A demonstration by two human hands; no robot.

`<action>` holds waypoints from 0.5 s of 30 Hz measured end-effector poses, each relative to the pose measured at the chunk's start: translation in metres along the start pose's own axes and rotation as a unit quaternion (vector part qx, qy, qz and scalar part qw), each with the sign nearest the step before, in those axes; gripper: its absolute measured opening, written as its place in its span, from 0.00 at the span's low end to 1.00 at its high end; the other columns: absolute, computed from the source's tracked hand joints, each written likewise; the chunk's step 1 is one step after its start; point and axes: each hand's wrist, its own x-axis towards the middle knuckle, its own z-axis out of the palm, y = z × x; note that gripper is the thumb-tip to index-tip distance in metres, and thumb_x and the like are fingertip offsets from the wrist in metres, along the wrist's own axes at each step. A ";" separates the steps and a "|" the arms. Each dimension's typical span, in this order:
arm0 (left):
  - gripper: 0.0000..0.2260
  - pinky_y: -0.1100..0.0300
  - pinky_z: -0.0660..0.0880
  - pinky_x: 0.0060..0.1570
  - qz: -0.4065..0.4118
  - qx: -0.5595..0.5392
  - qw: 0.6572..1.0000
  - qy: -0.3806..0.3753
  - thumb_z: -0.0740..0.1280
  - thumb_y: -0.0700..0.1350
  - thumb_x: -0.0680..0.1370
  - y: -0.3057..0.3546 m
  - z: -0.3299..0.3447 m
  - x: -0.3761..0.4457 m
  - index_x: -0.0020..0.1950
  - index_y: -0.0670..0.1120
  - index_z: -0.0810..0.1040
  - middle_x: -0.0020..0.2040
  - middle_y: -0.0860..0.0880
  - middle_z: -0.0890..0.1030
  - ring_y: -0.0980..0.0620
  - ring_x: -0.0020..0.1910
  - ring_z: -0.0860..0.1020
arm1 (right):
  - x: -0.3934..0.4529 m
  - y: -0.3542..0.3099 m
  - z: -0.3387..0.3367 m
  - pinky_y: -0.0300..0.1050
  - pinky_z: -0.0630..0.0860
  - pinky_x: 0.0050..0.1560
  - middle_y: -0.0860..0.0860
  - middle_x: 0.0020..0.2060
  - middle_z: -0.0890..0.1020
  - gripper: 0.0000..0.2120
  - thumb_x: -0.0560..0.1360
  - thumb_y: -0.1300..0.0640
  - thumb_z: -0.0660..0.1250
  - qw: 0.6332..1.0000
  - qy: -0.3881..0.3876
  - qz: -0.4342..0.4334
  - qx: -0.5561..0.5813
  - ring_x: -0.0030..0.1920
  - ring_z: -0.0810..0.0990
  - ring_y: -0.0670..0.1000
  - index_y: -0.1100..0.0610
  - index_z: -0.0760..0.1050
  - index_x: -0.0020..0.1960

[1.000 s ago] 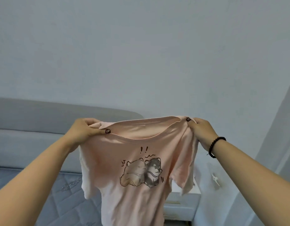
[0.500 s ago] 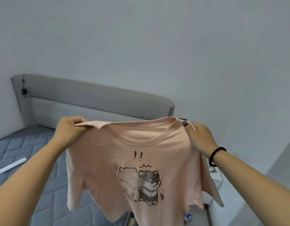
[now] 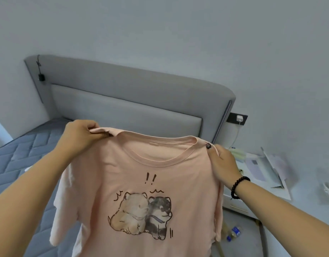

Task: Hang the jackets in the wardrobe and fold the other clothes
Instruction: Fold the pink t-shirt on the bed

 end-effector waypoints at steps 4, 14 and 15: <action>0.20 0.54 0.64 0.32 -0.041 0.114 0.986 -0.113 0.76 0.56 0.69 -0.065 0.075 0.077 0.32 0.42 0.75 0.28 0.45 0.75 0.44 0.34 0.74 | 0.078 0.062 0.066 0.42 0.64 0.35 0.50 0.29 0.71 0.19 0.81 0.53 0.57 0.996 -0.056 0.043 -0.051 0.32 0.68 0.49 0.59 0.65 0.34; 0.23 0.53 0.73 0.41 -0.031 0.303 0.934 -0.187 0.71 0.66 0.68 -0.204 0.317 0.291 0.37 0.46 0.73 0.40 0.46 0.79 0.43 0.44 0.76 | 0.336 0.237 0.248 0.48 0.58 0.37 0.53 0.32 0.74 0.17 0.82 0.52 0.57 0.981 -0.106 0.004 -0.159 0.38 0.71 0.57 0.60 0.69 0.37; 0.21 0.52 0.74 0.43 -0.021 0.307 0.939 -0.156 0.71 0.64 0.70 -0.215 0.341 0.306 0.40 0.46 0.75 0.44 0.46 0.79 0.42 0.46 0.76 | 0.356 0.253 0.264 0.46 0.59 0.37 0.53 0.33 0.75 0.16 0.82 0.53 0.56 0.983 -0.092 0.004 -0.161 0.39 0.72 0.57 0.59 0.70 0.38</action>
